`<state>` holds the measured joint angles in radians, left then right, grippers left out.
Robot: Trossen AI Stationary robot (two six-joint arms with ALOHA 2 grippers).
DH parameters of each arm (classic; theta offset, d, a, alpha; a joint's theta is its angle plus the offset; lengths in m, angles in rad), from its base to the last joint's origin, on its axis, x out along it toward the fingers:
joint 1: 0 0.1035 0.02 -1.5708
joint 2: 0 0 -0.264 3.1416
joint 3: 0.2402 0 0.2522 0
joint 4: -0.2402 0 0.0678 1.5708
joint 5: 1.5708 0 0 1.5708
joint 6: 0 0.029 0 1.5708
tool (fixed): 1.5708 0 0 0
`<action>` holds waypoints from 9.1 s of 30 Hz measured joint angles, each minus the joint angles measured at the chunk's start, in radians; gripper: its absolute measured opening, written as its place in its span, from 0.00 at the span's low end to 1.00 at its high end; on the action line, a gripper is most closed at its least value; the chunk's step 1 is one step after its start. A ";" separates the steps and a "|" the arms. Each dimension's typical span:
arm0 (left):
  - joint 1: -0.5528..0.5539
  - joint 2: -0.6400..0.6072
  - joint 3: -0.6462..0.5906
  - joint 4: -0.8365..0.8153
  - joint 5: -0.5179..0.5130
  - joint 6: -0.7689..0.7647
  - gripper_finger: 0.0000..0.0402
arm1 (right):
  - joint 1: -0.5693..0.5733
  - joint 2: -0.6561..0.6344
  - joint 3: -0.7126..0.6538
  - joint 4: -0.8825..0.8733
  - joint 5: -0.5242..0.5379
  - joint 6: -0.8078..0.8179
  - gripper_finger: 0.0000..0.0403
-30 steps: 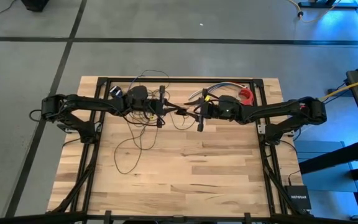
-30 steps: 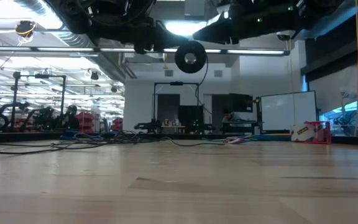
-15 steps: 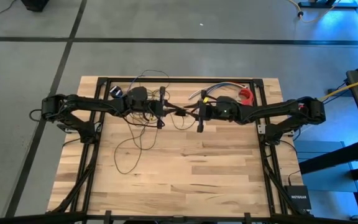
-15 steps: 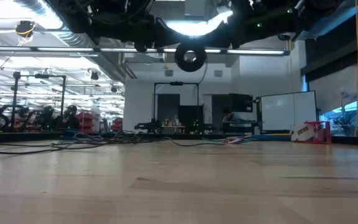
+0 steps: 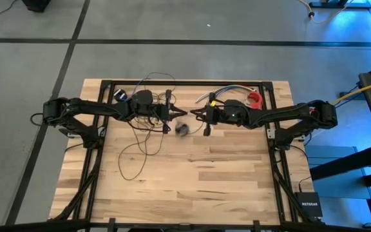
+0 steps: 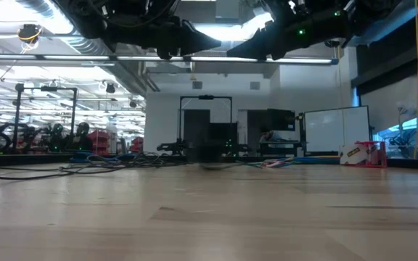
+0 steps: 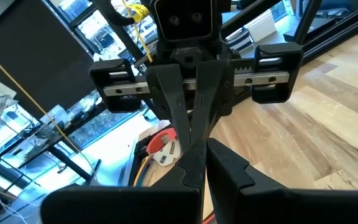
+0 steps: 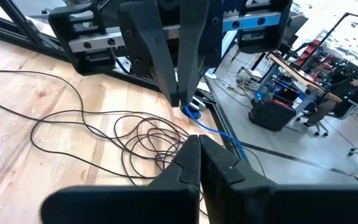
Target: Coiling cords
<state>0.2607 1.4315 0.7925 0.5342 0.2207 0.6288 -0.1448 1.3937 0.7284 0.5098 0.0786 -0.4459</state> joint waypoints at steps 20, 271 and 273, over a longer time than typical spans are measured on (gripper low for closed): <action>0.019 0.000 0.000 -0.340 -0.069 -0.338 0.20 | 0.000 0.106 0.000 -0.050 0.044 0.160 0.46; -0.124 -0.322 -0.180 -0.288 -0.256 -0.288 0.01 | 0.039 0.187 0.311 -0.175 -0.140 0.185 0.40; -0.124 -0.322 -0.180 -0.283 -0.256 -0.288 0.01 | 0.039 0.195 0.311 -0.189 -0.125 0.184 0.40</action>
<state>0.1371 1.1091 0.6125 0.2515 -0.0353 0.3405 -0.1062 1.5887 1.0393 0.3210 -0.0467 -0.2615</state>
